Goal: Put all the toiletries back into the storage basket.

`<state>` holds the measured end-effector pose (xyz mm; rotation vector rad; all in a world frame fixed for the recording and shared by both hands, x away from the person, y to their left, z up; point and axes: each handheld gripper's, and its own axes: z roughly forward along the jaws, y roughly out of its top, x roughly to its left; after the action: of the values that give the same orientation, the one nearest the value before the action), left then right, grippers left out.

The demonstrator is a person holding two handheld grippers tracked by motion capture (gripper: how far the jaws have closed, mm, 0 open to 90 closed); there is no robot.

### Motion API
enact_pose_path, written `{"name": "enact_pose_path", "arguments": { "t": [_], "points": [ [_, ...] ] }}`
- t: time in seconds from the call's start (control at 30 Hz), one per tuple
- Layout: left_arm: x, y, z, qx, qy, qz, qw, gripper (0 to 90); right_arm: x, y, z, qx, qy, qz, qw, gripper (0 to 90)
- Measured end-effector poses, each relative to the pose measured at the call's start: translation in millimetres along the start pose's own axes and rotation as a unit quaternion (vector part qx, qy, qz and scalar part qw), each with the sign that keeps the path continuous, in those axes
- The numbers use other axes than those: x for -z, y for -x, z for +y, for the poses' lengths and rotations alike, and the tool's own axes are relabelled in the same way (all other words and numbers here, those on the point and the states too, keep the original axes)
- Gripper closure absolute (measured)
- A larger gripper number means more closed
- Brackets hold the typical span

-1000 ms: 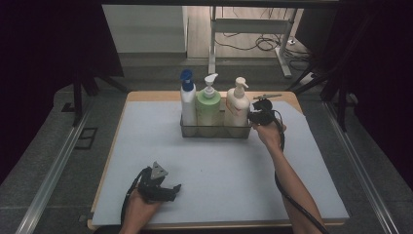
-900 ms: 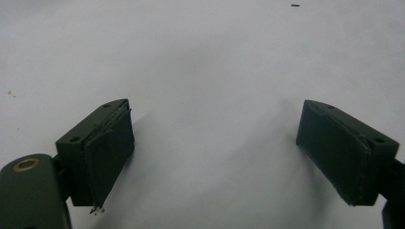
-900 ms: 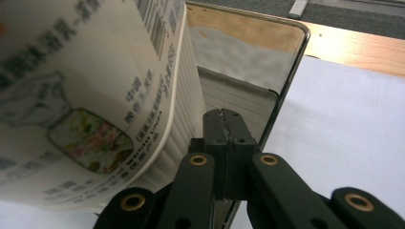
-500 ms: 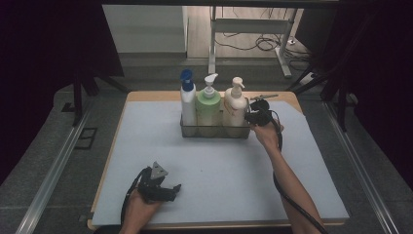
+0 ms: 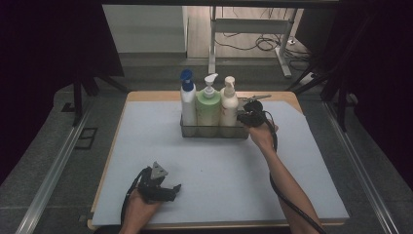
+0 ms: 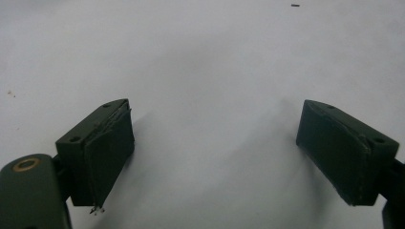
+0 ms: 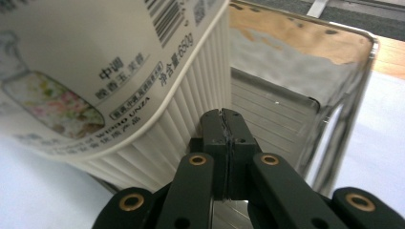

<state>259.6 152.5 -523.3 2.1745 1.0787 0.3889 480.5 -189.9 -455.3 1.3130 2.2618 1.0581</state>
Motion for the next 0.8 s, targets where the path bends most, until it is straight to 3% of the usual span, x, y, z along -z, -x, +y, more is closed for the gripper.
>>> {"name": "enact_pose_path", "arguments": {
  "t": [0.8],
  "points": [
    [0.0,0.0,0.1,0.0,0.0,0.0,1.0,12.3,7.4,-12.8,-2.6,0.015,-0.003,-0.005,0.9999,89.3]
  ]
}}
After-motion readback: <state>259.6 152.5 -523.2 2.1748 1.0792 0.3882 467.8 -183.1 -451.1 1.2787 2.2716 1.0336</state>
